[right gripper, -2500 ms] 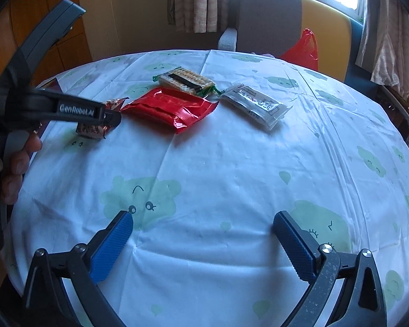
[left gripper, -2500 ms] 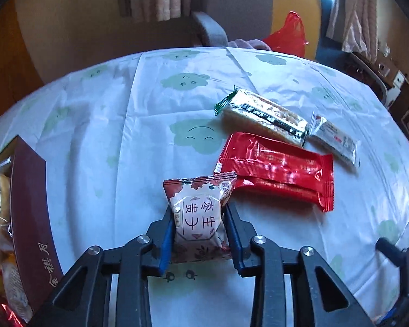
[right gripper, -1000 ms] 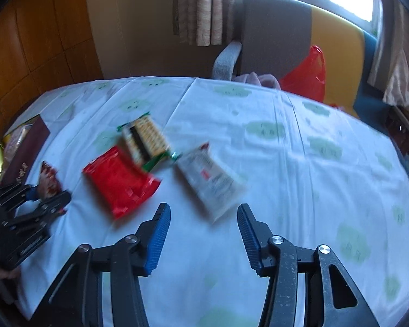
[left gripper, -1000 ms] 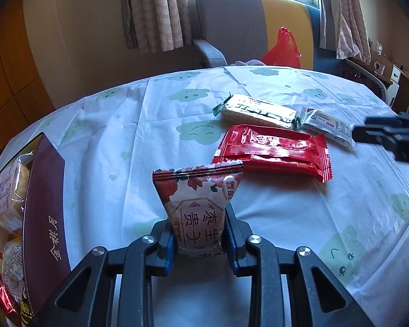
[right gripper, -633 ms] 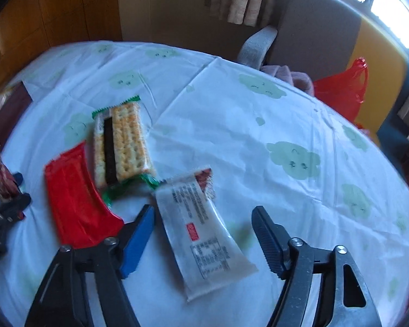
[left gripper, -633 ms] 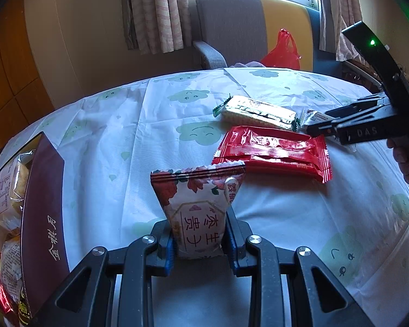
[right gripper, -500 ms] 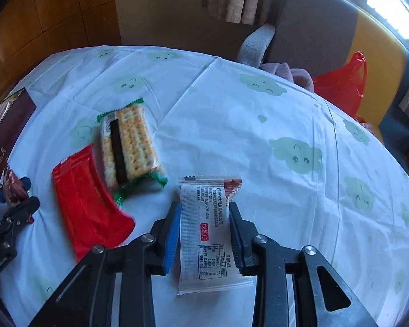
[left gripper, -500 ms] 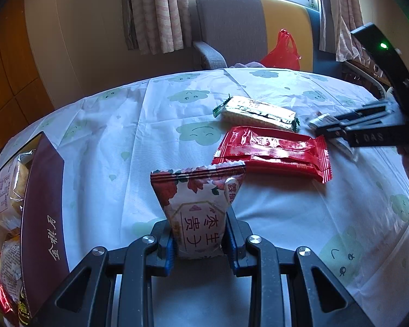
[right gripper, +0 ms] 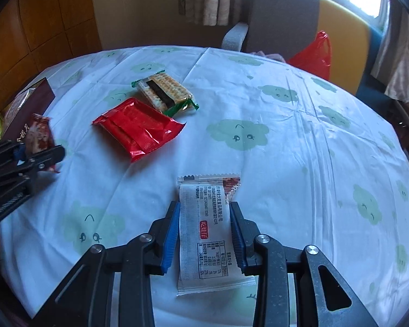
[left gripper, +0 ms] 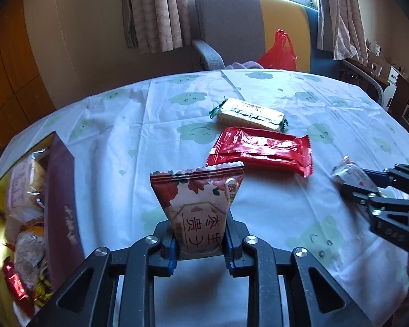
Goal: Organize snacks
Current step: 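Carry the floral packet over the tin with the left gripper while the right holds the sachet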
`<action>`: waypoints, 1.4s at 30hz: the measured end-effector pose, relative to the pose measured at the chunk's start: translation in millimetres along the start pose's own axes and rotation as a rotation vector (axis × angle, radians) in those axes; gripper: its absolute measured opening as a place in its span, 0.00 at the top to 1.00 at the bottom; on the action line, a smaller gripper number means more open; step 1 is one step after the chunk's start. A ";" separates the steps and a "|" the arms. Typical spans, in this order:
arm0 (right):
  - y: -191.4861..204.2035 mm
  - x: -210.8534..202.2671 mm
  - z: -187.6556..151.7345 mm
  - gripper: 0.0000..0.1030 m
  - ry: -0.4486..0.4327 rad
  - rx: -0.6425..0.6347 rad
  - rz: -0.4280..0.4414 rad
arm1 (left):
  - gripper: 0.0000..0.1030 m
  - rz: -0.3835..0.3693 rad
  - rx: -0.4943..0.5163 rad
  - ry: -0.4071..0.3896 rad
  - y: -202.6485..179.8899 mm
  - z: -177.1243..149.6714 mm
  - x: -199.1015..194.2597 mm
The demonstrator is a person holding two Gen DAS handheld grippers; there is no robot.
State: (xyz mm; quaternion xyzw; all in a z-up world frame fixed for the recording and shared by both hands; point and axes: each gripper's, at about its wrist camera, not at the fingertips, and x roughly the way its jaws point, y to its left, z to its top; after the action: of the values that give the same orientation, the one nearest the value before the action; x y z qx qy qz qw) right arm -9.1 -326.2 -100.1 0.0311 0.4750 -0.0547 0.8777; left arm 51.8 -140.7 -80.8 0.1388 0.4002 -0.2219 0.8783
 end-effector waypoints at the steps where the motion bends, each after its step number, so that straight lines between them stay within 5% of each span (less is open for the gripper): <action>1: 1.1 -0.2 -2.1 0.65 -0.014 -0.001 -0.008 | 0.75 -0.002 -0.004 -0.005 0.8 0.2 -6.6; 19: 6.3 -2.3 -13.5 0.65 -0.118 0.028 -0.053 | 0.75 0.005 -0.069 -0.081 32.0 -7.2 -93.7; 42: 11.1 -2.6 -14.0 0.66 -0.127 0.009 -0.092 | 0.75 0.036 -0.136 -0.059 61.6 -21.6 -99.9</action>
State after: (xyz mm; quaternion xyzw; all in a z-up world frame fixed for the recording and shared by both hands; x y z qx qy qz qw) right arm -20.7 -313.4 -105.6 0.0098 0.4191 -0.0989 0.9025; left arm 10.7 -50.6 -14.1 0.0796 0.3857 -0.1825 0.9009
